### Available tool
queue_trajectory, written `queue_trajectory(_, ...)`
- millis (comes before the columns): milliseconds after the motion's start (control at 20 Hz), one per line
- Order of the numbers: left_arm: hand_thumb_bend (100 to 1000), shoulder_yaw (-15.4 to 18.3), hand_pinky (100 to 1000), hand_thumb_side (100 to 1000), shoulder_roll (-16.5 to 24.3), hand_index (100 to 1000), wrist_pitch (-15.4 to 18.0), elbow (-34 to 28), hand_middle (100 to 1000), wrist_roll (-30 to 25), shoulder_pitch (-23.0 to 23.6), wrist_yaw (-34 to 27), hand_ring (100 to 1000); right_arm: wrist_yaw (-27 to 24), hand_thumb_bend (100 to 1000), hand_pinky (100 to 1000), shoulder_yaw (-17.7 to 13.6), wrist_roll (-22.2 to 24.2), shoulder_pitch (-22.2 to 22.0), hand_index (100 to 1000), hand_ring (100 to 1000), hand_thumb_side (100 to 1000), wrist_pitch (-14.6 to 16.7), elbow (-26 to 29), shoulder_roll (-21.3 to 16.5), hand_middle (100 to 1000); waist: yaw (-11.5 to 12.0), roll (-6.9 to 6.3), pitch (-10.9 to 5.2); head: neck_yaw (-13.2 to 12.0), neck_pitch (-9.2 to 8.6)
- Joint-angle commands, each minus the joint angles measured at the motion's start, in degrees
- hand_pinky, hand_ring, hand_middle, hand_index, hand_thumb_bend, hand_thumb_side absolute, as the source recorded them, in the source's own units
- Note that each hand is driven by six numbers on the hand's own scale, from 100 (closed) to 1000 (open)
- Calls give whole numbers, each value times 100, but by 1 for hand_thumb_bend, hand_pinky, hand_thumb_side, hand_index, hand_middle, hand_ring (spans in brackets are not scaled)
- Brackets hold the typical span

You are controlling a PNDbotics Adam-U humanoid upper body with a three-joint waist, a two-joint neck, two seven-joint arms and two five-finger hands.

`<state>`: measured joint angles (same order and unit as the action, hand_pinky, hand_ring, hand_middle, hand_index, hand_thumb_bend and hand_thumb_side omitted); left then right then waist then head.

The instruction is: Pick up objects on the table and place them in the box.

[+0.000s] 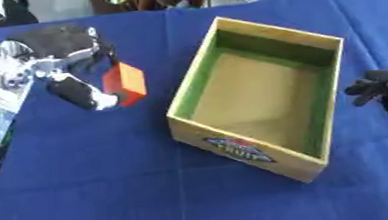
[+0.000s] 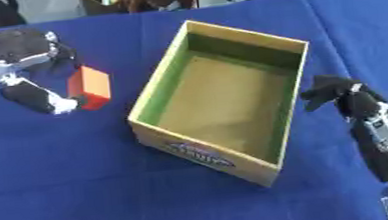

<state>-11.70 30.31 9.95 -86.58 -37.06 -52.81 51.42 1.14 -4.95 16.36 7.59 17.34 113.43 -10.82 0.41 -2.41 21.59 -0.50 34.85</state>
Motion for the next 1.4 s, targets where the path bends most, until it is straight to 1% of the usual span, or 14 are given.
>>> queue_trajectory(50,100,205,100,563,172,465,-134,-225,321,277,-214,-198,245,10,100,946,-24,-10,45,852,763,1000,11,117,-35,551,-14,-4,-108,0,-79)
queue_trajectory(300,100,237,100,565,122,454,-217,-245,313,691,-474,-319,240,-40,100,946,-11,-2,65,852,763,1000,17,117,-69,552,-94,-45,-117,-47,-118)
queue_trajectory(550,100,215,100,558,-159,451,-292,-128,310,1045,-752,-218,238,-67,100,947,-7,7,90,852,763,1000,-8,117,-77,551,-214,-97,-109,-135,-163)
queue_trajectory(900,100,179,100,540,-601,452,-458,-108,310,1545,-1108,174,238,-100,100,949,36,54,158,853,764,1000,-78,117,-66,551,-374,-150,-84,-239,-212)
queue_trajectory(1150,100,111,100,529,-912,456,-607,-48,311,1876,-1314,578,242,-175,100,950,75,88,248,854,765,1000,-91,117,-51,551,-565,-171,-35,-408,-235)
queue_trajectory(1350,100,83,100,524,-1082,459,-680,105,235,2079,-1399,934,244,-232,100,952,106,125,319,854,766,1000,-114,117,-23,551,-702,-177,19,-580,-270)
queue_trajectory(1400,100,70,100,524,-1116,458,-684,147,231,2132,-1410,1024,244,-241,100,952,111,133,332,854,766,1000,-120,117,-17,551,-725,-179,32,-612,-277)
